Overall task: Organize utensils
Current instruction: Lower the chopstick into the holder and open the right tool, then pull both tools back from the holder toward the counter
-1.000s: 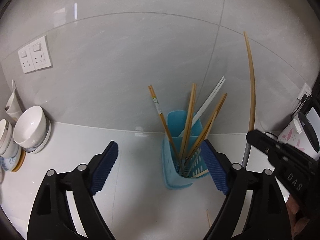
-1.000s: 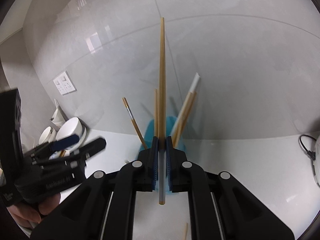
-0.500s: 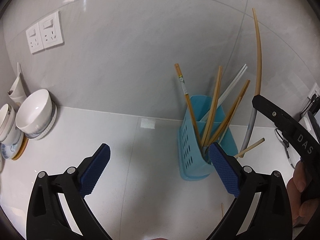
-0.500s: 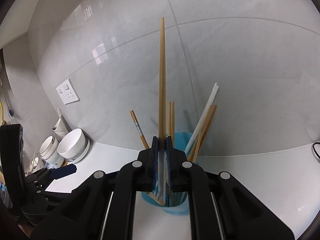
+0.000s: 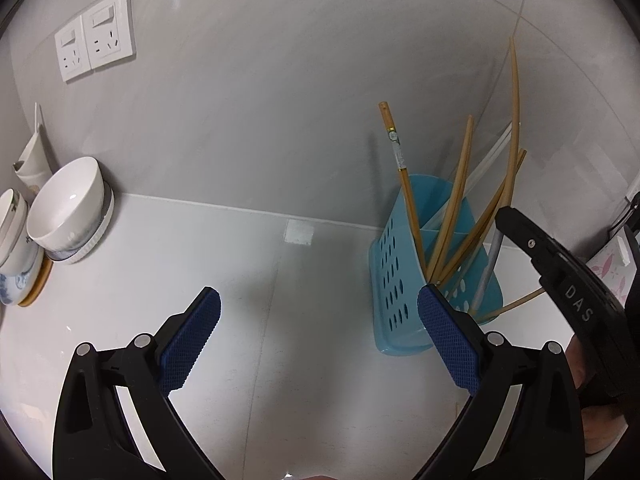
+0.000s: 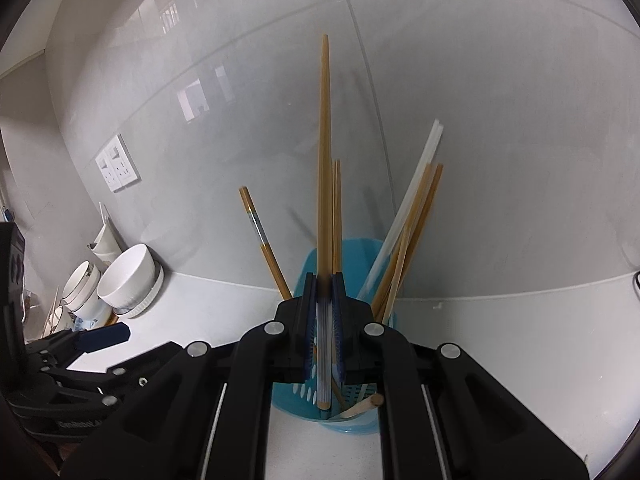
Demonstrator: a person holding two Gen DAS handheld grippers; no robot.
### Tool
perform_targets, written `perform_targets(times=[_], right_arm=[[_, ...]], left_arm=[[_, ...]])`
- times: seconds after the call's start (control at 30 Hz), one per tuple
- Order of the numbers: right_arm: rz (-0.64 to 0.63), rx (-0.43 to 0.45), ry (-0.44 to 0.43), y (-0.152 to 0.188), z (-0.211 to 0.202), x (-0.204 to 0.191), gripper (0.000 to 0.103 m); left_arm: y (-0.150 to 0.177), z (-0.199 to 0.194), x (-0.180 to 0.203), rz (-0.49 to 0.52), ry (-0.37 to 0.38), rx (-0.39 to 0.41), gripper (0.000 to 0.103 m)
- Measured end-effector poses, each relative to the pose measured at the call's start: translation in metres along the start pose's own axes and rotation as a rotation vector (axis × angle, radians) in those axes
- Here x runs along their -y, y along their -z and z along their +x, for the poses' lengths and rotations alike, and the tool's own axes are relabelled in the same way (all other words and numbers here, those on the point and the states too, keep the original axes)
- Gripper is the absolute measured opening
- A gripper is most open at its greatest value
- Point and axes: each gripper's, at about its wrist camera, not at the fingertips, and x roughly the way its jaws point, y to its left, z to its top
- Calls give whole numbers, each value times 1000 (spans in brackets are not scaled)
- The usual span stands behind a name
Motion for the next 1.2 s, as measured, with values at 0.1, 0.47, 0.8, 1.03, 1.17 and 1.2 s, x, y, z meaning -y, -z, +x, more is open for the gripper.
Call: perform_targets(times=[0.1, 0.47, 0.8, 1.03, 1.17, 1.2], right_arm=[[0, -13, 7, 5, 6, 0, 7], [-23, -62, 40, 23, 22, -7, 10], [-78, -48, 79, 17, -9, -17, 46], [-90, -38, 119, 19, -65, -1, 84], [-64, -43, 164, 29, -100, 20, 93], [-60, -47, 183, 31, -108, 27, 94]], left_arm=[[0, 2, 2, 2, 3, -1, 97], [1, 6, -1, -6, -4, -2, 97], [0, -8, 5, -5, -5, 24, 97], [10, -24, 18, 15, 19, 36, 97], [24, -31, 34, 37, 37, 30, 97], [29, -32, 39, 40, 46, 21, 97]])
